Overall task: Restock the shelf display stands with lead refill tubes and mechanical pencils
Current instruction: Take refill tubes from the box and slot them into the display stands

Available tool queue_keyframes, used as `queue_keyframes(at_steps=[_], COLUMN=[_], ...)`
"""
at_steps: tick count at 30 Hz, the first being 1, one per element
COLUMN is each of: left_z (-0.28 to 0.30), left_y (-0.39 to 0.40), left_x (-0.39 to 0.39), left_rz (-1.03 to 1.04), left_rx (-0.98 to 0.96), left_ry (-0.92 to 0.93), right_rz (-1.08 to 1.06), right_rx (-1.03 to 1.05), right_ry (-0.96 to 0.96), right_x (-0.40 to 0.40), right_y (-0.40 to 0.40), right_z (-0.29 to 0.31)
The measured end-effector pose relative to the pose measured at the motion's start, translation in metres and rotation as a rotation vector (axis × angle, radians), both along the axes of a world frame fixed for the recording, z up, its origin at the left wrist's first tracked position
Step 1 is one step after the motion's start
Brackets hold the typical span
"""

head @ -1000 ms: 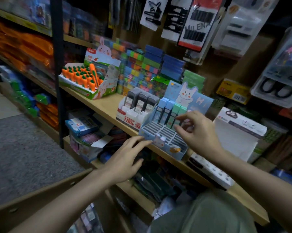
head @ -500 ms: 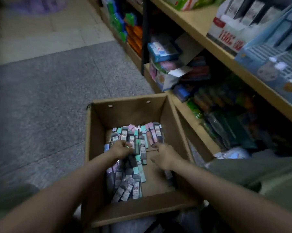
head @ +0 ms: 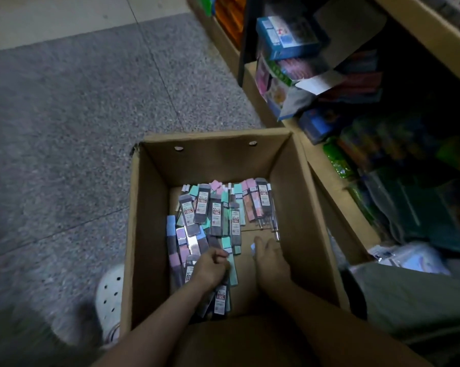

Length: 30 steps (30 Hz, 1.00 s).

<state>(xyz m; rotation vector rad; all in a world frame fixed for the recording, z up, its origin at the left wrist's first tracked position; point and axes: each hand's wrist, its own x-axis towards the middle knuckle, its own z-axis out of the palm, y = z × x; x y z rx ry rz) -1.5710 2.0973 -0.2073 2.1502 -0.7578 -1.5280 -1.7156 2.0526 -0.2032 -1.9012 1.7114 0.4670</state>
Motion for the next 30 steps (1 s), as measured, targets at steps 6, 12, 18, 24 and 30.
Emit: queue_keyframes(at_steps=[6,12,18,24,30], left_z=[-0.007,-0.005,0.047,0.12,0.207], left_y=[-0.002,-0.003,-0.026,-0.079,-0.125], left_x=[0.0,0.004,0.01,0.032,0.031], left_rz=[0.053,0.089,0.079,-0.079,-0.486], left_rx=[-0.001,-0.035,-0.109,-0.243,-0.487], left_ry=[0.052,0.143,0.462,0.486,0.104], right_rz=[-0.198,-0.49,-0.541,-0.496,-0.399], right_rx=[0.005,0.057,0.361,0.225,-0.127], right_ry=[-0.23,-0.444,-0.826,-1.041,-1.009], right_x=[0.006,0.008,0.02,0.013,-0.019], right_y=[-0.019,-0.024,-0.033,-0.057,-0.07], right_z=[-0.005,0.001,0.045,0.138,0.214])
